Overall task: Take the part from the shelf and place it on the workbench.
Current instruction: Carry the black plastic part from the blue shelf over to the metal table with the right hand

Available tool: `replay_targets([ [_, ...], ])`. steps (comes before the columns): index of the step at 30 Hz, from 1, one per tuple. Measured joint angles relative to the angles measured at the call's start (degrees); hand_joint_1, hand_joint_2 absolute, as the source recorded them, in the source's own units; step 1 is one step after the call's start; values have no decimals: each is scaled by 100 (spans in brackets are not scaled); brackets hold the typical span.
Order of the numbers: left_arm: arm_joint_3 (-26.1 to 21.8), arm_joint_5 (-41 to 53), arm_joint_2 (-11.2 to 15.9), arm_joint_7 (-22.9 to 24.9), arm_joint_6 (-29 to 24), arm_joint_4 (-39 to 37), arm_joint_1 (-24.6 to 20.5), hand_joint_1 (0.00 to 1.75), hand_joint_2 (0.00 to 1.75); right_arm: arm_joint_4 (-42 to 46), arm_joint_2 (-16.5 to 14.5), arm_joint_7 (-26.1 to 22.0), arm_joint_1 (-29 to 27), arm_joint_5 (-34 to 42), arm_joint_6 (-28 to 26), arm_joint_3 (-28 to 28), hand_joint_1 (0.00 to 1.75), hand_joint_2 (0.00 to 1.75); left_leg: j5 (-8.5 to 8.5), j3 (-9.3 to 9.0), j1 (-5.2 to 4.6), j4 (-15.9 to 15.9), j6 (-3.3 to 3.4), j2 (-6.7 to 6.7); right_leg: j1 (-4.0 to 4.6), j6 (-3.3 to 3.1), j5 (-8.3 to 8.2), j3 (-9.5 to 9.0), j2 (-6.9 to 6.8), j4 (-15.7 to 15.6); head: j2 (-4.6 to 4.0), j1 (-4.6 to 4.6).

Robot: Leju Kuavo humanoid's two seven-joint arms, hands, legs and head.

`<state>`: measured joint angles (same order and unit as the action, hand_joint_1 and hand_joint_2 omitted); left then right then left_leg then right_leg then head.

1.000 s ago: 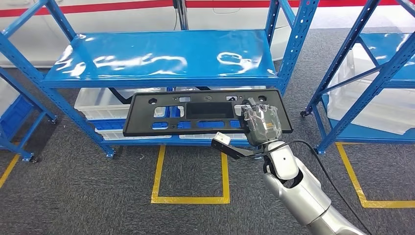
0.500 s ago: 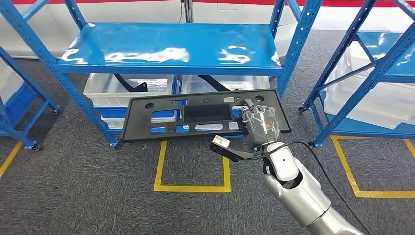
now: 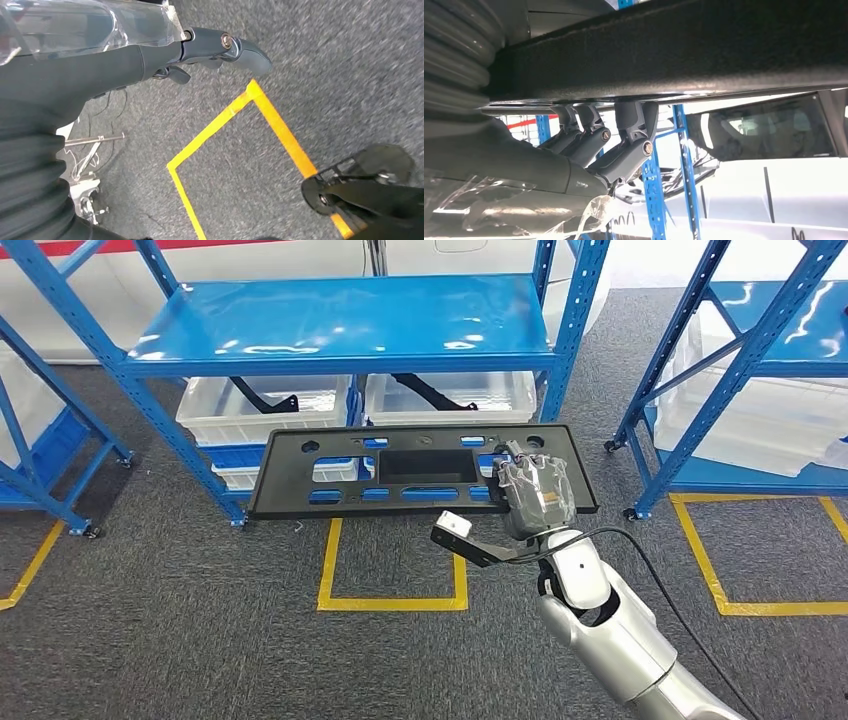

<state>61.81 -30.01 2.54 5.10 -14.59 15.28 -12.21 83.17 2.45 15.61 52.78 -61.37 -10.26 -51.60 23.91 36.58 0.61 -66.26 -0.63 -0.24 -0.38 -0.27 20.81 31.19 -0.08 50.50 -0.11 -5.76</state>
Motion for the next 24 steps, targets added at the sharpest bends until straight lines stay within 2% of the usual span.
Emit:
replay_targets([
  [1, -2, 3, 1, -5, 4, 0, -4, 0, 175, 1, -1, -1, -1, -19, -1, 0, 175, 175, -95, -350, -5, 478, 25, 1, 4, 19, -39, 41, 0, 3, 0, 1],
  [2, -6, 6, 1, -11, 5, 0, -11, 0, 175, 1, -1, 0, 3, -39, 0, 1, 175, 175, -121, -680, -18, 970, 61, 1, 13, 41, -71, 70, -1, 8, 0, 1],
  [3, -12, 8, 2, -17, 5, 0, -20, 0, 175, 1, -1, 1, 7, -57, 1, 1, 175, 175, -93, -918, -30, 1350, 101, 0, 24, 67, -101, 96, -4, 18, 0, 1],
  [4, -20, 9, 2, -20, 5, 0, -27, 0, 175, 1, -1, 1, 12, -67, 2, 1, 175, 175, -50, -1040, -46, 1563, 137, -1, 32, 96, -131, 121, -7, 28, 0, 1],
  [5, -30, 10, 1, -21, 6, 0, -27, 0, 175, 0, 0, 2, 14, -71, 5, 1, 175, 175, -22, -1053, -49, 1646, 156, -1, 46, 106, -128, 150, -8, 45, 0, 1],
  [6, -40, 12, -2, -21, 7, 0, -21, 0, 175, 0, 0, 2, 11, -74, 9, 0, 175, 175, -14, -1032, -49, 1654, 167, -2, 52, 80, -117, 175, -4, 59, 0, 1],
  [8, -69, 16, -6, -19, 8, 0, 3, 0, 175, -1, 0, 6, 1, -90, 21, 0, 175, 175, -23, -1005, -62, 1652, 185, -5, 55, -21, -103, 202, 6, 70, 0, 1],
  [9, -86, 19, -6, -19, 8, 0, 15, 0, 175, -1, 0, 11, -3, -100, 25, 0, 175, 175, -33, -993, -82, 1645, 205, -7, 40, -41, -133, 203, 8, 62, 0, 1],
  [10, -101, 19, -5, -20, 8, 0, 25, 0, 175, -1, 0, 16, -5, -110, 25, 0, 175, 175, -42, -982, -102, 1637, 228, -7, 23, -18, -172, 204, 7, 52, 0, 1],
  [12, -122, 23, -4, -22, 8, 0, 43, 0, 175, -1, 0, 27, -7, -122, 22, 0, 175, 175, -56, -957, -137, 1618, 263, -7, -16, 91, -230, 212, 5, 41, 0, 1],
  [14, -134, 27, -3, -23, 8, 0, 55, 0, 175, -1, 1, 33, -15, -136, 19, 0, 175, 175, -61, -929, -155, 1590, 284, -7, -39, 173, -262, 228, 5, 40, 0, 1],
  [20, -140, 51, -5, -21, 8, 0, 63, 0, 175, -1, -3, 37, -36, -162, 19, 1, 175, 175, -84, -889, -148, 1559, 361, -12, -76, 274, -285, 251, -5, 43, 0, 0],
  [21, -140, 61, -7, -16, 8, 0, 61, 0, 175, -1, -5, 40, -35, -163, 20, 1, 175, 175, -104, -897, -129, 1577, 388, -19, -72, 293, -232, 276, -6, 101, 0, 0],
  [22, -141, 71, -8, -10, 8, 0, 60, 0, 175, -1, -6, 44, -33, -164, 21, 2, 175, 175, -127, -903, -106, 1594, 416, -26, -68, 309, -113, 346, -5, 265, 0, 1],
  [23, -141, 79, -9, -5, 8, 0, 61, 0, 175, -1, -4, 49, -37, -163, 22, 2, 175, 175, -147, -909, -84, 1607, 439, -32, -66, 324, 71, 478, -1, 566, 0, 1],
  [24, -142, 87, -8, -3, 8, 0, 65, 0, 175, -1, 0, 54, -48, -163, 22, 2, 175, 175, -152, -902, -77, 1607, 448, -46, -69, 333, 296, 663, 4, 998, 0, 2],
])
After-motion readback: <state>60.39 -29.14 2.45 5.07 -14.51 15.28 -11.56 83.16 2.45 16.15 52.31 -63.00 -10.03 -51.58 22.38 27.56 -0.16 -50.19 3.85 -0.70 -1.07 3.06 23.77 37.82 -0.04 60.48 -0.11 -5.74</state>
